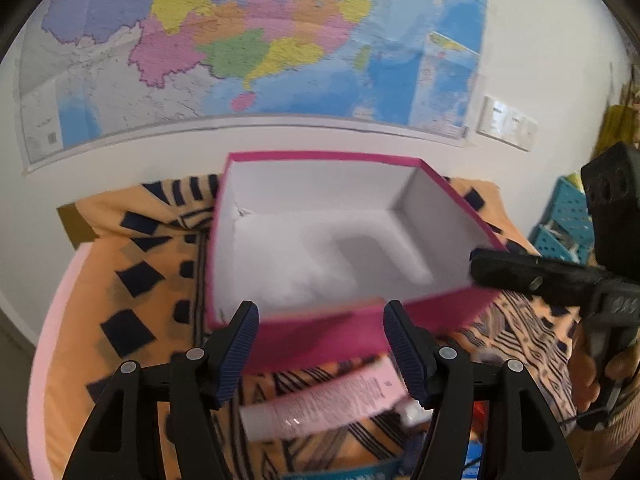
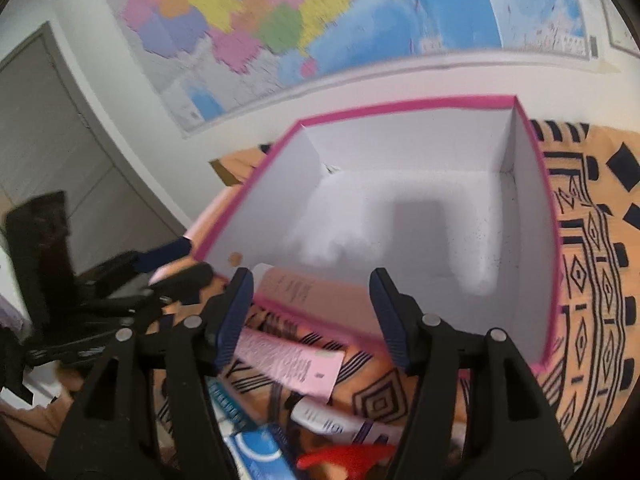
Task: Organize rigid objects
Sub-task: 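Move the right gripper to the red T-handle corkscrew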
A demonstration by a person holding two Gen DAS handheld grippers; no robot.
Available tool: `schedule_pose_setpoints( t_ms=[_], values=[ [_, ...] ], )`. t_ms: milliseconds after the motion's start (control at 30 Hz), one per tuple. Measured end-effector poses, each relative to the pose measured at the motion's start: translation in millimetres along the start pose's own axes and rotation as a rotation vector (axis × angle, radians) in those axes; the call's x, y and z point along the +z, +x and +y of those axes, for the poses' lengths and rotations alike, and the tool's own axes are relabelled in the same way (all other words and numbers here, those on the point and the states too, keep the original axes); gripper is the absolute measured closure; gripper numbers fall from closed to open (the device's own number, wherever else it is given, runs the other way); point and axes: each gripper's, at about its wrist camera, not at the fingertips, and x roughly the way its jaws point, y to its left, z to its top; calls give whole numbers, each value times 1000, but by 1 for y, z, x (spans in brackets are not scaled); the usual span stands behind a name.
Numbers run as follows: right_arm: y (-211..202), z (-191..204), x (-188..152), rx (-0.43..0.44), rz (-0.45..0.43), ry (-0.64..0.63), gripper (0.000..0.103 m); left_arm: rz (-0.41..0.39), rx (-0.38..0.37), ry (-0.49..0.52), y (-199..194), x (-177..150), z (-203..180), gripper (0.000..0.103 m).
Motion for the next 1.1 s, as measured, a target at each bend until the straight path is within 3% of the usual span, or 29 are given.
schedule_pose_setpoints(
  t_ms=[167, 267, 567, 700, 900, 1100],
  values=[
    [-37, 13, -8, 65, -68, -1, 41, 37, -59, 47, -5, -23, -17, 36],
    [-47, 19, -18, 110, -61, -11, 41, 57, -95, 71, -9, -36, -25, 36],
    [-69, 6, -76, 52, 33, 21, 40, 107, -187, 116, -11, -69, -43, 36],
    [-70, -7, -99, -30, 76, 52, 40, 129, -207, 146, -8, -77, -55, 36],
    [-65, -10, -130, 6, 148, 96, 40, 159, -218, 179, -6, -87, -63, 36],
    [-61, 6, -154, 110, 202, 85, 41, 188, -225, 192, -4, -97, -65, 38]
  ],
)
